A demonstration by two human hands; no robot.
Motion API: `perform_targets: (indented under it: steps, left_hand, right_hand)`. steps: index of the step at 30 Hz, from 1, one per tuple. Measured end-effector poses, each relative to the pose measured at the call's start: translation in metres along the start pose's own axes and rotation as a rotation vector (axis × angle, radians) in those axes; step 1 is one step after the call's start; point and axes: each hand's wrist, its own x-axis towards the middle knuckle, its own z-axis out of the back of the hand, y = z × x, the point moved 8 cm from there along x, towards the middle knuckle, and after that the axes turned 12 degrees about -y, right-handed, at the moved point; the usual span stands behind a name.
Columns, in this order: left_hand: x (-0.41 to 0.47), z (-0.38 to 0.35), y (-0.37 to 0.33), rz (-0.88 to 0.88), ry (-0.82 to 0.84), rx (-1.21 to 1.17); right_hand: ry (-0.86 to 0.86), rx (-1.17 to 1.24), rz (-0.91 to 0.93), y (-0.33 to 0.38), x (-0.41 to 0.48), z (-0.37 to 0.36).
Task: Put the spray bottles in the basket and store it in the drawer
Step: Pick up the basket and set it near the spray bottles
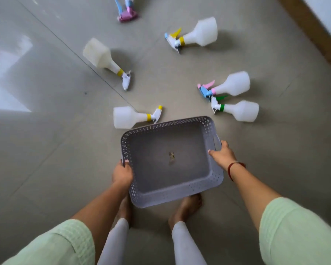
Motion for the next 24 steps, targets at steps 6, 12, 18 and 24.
perform_targets:
  steps: [6,12,18,24]
  left_hand:
    - [-0.012,0.109,-0.05,0.028,0.013,-0.022]
    - [0.062,0.174,-0.063,0.114,-0.013,-0.115]
    - [0.119,0.226,-0.063,0.275,-0.154,-0.298]
    - [0.146,0.255,-0.087,0.381,-0.158,-0.439]
  right_hand:
    - [-0.046,0.019,0.002,0.077,-0.082,0.052]
    - [-0.01,0.153,0.105,0.185,-0.09,0.035]
    - [-0.007,0.323,0.209,0.279,-0.095,0.019]
    - [-0.027,0.383,0.337,0.368,-0.107,0.03]
